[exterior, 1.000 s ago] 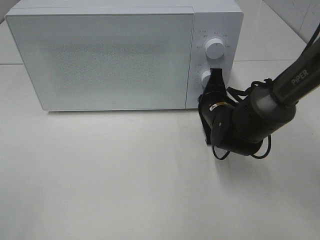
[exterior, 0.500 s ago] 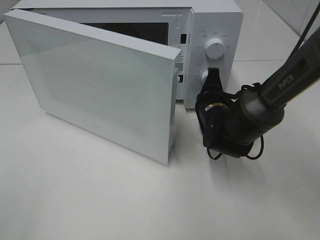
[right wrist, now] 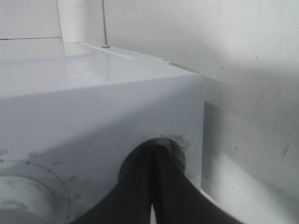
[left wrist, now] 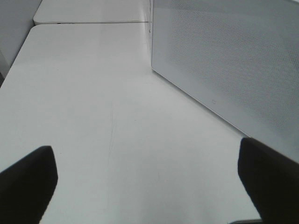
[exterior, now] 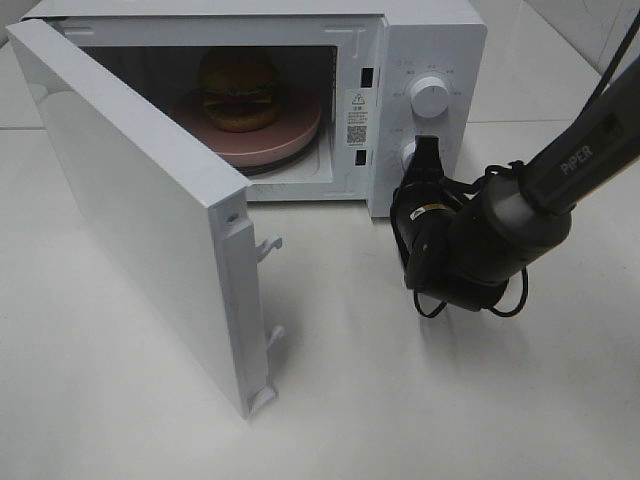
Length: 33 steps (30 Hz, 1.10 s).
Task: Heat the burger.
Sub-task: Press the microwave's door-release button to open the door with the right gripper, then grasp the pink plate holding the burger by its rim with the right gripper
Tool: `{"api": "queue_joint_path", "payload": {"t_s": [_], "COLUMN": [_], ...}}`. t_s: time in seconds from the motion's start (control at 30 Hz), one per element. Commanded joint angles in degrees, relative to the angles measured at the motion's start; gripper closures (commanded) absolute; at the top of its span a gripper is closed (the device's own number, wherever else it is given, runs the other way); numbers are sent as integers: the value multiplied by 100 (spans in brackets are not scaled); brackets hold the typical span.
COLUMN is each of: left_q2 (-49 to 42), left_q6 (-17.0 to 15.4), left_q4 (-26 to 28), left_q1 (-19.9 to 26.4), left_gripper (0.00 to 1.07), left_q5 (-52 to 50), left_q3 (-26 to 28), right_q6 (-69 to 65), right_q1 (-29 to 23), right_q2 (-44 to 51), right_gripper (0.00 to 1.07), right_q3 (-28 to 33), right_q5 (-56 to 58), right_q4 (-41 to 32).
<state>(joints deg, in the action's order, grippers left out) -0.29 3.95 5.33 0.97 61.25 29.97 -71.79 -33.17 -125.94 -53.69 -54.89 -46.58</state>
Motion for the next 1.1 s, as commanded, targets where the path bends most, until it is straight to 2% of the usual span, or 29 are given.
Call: {"api": "queue_joint_path", "payload": {"t_s": [0.03,0.47,1.1], "left_q2": [-23,-23,-23], "left_q6": [-17,-17,-17], "left_q4": [-11,-11,-11], "left_q1": [17,17,17], "left_gripper": [8,8,8], "left_q5": [23,23,17], "left_q3": [-6,-6,-6], "right_q6": [86,189,1209], "right_q1": [172,160,160], "right_q2": [223,584,1524], "right_gripper": [107,107,107], "right_q3": [-195,195,900], "right_q5": [-653,246,1782], "right_q4": [407,447,430]}}
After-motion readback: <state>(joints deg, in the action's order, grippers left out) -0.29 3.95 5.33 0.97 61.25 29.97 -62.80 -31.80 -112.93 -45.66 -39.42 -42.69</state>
